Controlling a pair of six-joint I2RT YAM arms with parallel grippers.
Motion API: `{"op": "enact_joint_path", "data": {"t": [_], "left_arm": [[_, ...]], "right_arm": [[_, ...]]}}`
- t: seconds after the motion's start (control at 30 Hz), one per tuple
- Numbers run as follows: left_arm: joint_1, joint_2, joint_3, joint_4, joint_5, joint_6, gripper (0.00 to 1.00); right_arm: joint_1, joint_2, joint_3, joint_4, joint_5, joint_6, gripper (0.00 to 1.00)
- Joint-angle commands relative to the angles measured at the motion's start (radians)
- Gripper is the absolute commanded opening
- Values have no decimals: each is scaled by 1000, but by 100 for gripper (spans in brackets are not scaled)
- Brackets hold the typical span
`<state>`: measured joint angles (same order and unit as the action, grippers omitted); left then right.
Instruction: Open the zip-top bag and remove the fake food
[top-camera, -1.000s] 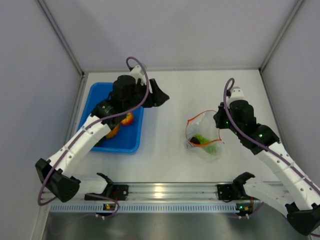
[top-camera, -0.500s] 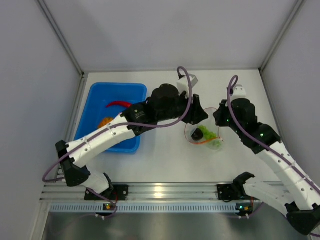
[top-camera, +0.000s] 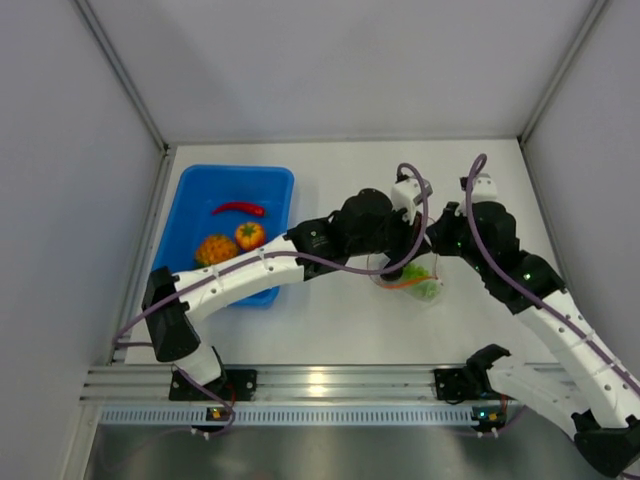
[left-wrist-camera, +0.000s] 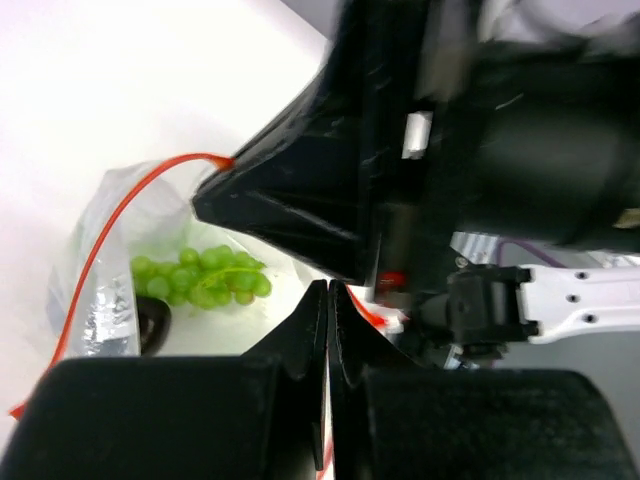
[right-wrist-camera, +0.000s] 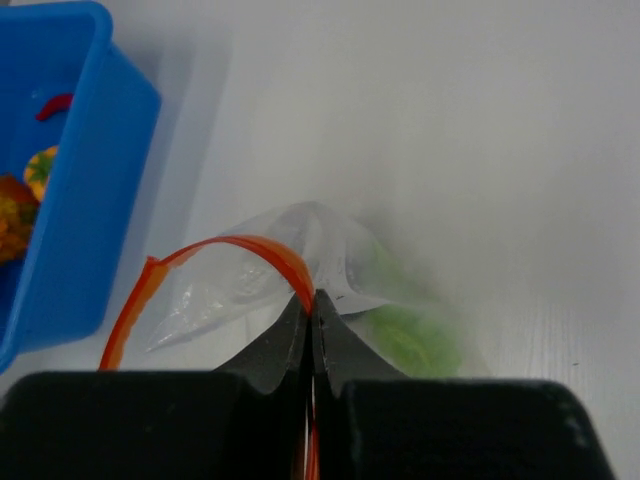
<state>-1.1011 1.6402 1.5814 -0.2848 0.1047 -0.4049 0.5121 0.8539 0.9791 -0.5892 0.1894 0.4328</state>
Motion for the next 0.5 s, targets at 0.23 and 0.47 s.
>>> {"op": "enact_joint_path", "data": {"t": [0.23, 0.47], "left_arm": [[-6, 1, -281, 395, 65, 155, 0], [-26, 15, -385, 467, 119, 251, 0]], "right_arm": [[11, -55, -11, 150, -61, 64, 0], [11, -42, -2, 154, -35, 58, 0]]}}
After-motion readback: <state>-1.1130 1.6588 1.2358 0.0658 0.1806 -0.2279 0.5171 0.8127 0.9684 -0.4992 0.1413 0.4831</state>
